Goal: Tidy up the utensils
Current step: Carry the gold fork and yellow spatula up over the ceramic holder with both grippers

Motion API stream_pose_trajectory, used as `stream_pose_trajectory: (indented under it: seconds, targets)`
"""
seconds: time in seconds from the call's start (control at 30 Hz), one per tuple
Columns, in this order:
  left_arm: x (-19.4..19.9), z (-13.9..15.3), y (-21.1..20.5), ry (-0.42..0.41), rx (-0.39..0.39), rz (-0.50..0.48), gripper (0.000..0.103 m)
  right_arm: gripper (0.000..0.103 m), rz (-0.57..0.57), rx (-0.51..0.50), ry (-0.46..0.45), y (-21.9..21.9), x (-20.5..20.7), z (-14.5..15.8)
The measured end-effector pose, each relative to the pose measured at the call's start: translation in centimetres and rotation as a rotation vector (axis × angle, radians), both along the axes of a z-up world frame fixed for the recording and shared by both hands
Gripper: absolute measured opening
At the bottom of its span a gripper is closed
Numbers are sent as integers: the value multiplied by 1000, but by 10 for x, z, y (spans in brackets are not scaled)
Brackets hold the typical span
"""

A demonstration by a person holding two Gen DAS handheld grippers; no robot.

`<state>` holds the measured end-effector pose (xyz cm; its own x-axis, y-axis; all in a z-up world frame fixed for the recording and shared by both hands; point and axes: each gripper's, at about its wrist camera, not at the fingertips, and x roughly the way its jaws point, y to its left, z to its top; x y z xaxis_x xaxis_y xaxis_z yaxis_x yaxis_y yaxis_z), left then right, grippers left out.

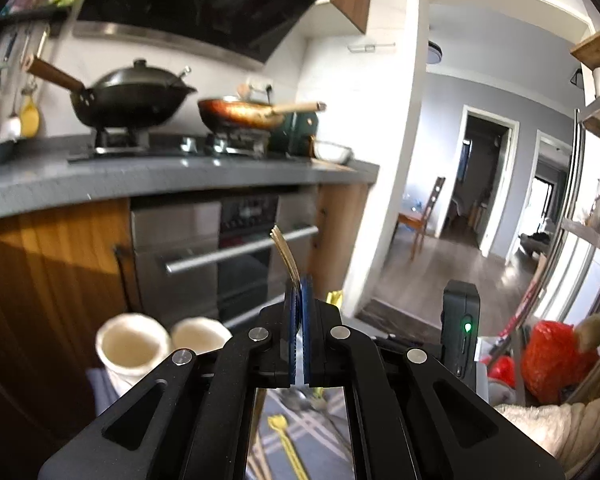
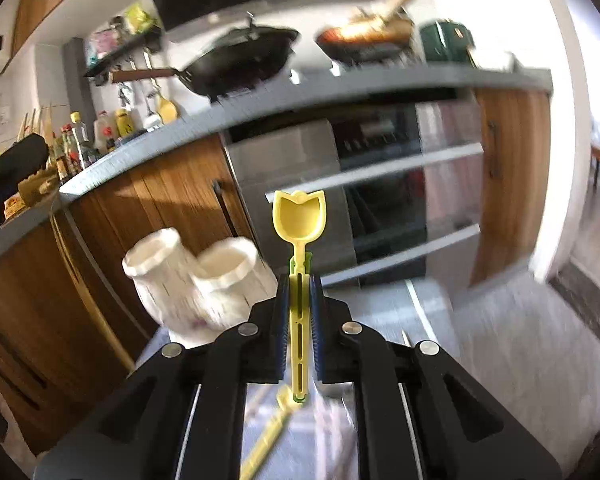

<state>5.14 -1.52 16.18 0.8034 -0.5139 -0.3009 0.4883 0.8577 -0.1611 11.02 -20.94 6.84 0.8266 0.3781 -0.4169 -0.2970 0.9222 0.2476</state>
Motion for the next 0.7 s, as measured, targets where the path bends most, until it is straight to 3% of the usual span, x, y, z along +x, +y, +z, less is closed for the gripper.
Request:
stream_pose_trajectory:
  seconds: [0.3,0.47,0.6,0.7]
  targets:
    - [18,32,42,-92,-41,83,3,10,78,62,-92,54,52,36]
    - [37,52,52,-134,2,143,3,10,81,40,-100,76,74,34]
    - [55,47,61,-153,39,222,3,10,75,7,-95,85,86,22]
    - [72,27,71,-119,37,241,3,10,80,-17,-61,89,95,6]
